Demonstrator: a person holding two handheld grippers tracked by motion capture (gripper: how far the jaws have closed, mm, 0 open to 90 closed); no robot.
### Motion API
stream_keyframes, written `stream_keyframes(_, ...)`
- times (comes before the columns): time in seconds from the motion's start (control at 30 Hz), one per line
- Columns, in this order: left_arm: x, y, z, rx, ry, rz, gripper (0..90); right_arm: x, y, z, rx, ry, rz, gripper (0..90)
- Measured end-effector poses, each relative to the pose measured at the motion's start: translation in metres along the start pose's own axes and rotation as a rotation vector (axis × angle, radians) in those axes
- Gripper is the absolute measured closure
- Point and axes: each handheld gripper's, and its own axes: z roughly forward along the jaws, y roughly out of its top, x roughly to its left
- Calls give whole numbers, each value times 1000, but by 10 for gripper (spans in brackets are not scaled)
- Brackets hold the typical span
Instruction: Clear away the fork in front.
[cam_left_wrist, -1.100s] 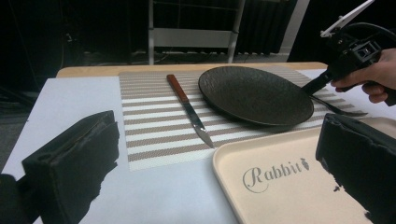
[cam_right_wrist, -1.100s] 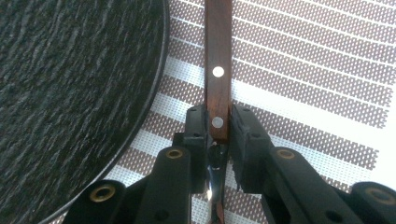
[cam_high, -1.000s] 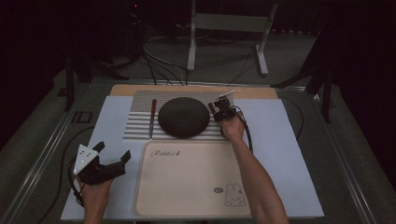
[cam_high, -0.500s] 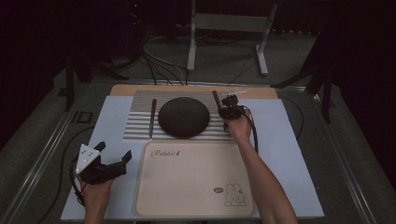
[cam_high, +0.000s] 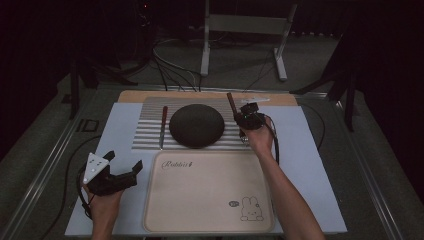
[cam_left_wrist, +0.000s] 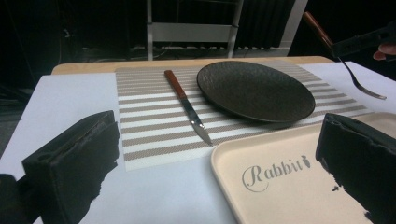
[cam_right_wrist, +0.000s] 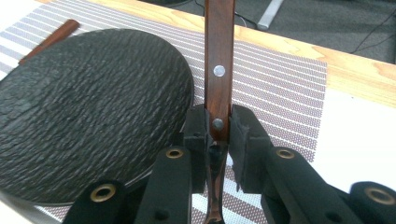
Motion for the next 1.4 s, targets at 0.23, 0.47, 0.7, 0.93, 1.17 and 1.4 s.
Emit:
stream_keyframes(0.23, -7, 6, 3, -6, -10, 18, 1, 0, -3, -12, -29, 17, -1, 777)
stream_keyframes(0.47, -13, 15, 6, -10, -49, 20, 1, -1, -5, -24, -49, 29, -18, 776)
stream_keyframes(0.7, -20, 24, 19, 14, -80, 29, 1, 0, -7, -38, -80, 43, -36, 776)
stream_keyframes(0.93, -28, 34, 29, 18, -87, 34, 2, 4, -7, -50, -109, 56, -58, 777)
stream_keyframes(1.17, -34, 45, 38, 27, -94, 33, 1, 9, -6, -57, -125, 68, -75, 776)
stream_keyframes(1.4, -40, 55, 50, 22, -106, 34, 2, 16, -8, -68, -151, 88, -98, 776)
